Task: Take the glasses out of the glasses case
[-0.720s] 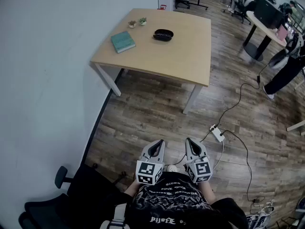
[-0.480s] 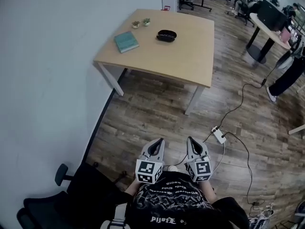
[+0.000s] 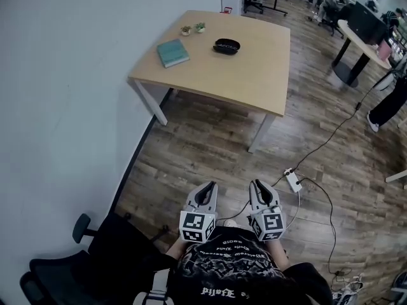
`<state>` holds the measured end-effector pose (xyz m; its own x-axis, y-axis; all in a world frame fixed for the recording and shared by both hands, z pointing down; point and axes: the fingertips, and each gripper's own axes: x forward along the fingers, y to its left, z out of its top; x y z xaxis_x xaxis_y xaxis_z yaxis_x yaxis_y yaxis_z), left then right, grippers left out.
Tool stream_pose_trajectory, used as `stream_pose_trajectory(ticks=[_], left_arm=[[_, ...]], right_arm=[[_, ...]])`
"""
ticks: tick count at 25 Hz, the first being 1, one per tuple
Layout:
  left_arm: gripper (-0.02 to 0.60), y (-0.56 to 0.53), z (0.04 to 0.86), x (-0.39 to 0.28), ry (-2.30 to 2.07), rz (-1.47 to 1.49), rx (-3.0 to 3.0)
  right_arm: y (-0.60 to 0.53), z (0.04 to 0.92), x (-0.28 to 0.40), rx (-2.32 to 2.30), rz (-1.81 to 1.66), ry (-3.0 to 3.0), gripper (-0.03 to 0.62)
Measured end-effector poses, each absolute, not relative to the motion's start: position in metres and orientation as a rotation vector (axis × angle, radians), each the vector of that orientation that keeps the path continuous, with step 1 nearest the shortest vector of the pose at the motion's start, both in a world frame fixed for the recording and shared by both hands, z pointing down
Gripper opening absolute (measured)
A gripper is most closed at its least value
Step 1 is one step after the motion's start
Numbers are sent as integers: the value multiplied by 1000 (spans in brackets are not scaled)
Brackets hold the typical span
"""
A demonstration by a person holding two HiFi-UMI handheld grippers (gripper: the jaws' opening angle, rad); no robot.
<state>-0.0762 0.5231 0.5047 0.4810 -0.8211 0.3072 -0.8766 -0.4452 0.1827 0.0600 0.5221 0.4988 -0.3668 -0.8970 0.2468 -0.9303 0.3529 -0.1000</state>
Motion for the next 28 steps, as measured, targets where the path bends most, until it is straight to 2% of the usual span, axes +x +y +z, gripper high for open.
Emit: stream_pose_trajectory(ticks=[1, 4, 5, 6, 9, 10, 11, 20, 28], left_arm=[[36, 524, 505, -76, -1432, 251, 2420], [118, 526, 510, -75, -1393, 278, 2422], [157, 527, 513, -76, -1385, 292, 2415], [208, 527, 515, -78, -1387, 307, 2407], [286, 527, 521, -81, -1415, 341, 2384], [312, 527, 522, -82, -1415, 343, 2374], [337, 527, 524, -82, -1412, 342, 2362], [340, 525, 541, -52, -1292, 384, 2332], [339, 508, 536, -26, -1368, 308, 2296]], right_arm=[[522, 499, 60, 1669, 333, -2460, 78], [523, 498, 60, 1672, 334, -2474, 92], [523, 498, 59, 1671, 336, -2480, 167], [524, 497, 59, 1673, 330, -2481, 193], [526, 496, 60, 1672, 302, -2479, 199], [526, 497, 59, 1660, 307, -2482, 263], [526, 498, 58, 1646, 313, -2484, 275], [524, 506, 63, 1556, 296, -2495, 273], [511, 512, 93, 1501, 318, -2510, 273]])
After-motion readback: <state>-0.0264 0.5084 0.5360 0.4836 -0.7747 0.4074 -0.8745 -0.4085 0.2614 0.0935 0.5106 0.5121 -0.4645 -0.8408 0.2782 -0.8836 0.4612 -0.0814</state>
